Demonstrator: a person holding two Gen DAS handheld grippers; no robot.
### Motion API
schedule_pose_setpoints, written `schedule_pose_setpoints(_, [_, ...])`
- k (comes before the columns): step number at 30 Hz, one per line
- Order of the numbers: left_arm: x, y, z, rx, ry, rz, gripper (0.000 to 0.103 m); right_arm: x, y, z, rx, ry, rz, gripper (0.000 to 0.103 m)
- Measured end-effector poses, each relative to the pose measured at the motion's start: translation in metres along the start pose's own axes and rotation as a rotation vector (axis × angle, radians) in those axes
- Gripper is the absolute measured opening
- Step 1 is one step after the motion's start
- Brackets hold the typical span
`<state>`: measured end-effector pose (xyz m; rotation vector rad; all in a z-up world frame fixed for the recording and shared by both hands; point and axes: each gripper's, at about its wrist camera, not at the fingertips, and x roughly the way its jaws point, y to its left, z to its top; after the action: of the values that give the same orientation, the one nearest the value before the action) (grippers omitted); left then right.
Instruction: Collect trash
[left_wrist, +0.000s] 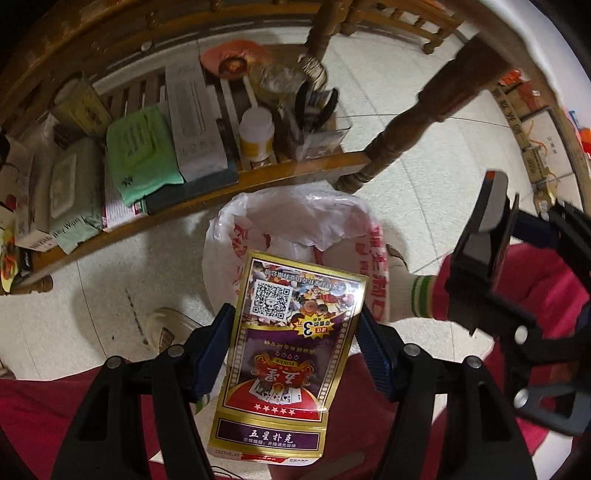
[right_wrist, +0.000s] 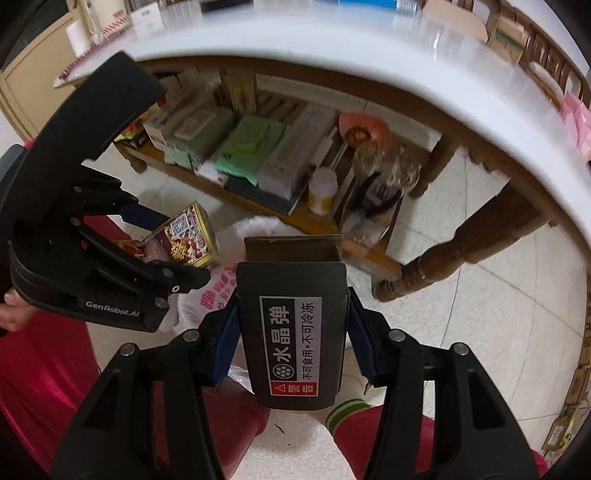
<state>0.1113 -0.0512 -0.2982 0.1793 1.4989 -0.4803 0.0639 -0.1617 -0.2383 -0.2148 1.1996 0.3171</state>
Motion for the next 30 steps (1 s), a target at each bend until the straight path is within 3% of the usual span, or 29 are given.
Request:
schedule_pose_setpoints(14, [0.074,0.018,0.015,-0.068,0.148,-0.052,0.064,0.087,-0.012,-0.021,0.048,0.16,0.03,0.053])
schedule_pose_setpoints(30, [0.132,0.03,0.031,-0.121,0.256,-0.064,0.064,0.135,-0.009,-0.031,0.069,0.265,0.108,0.053])
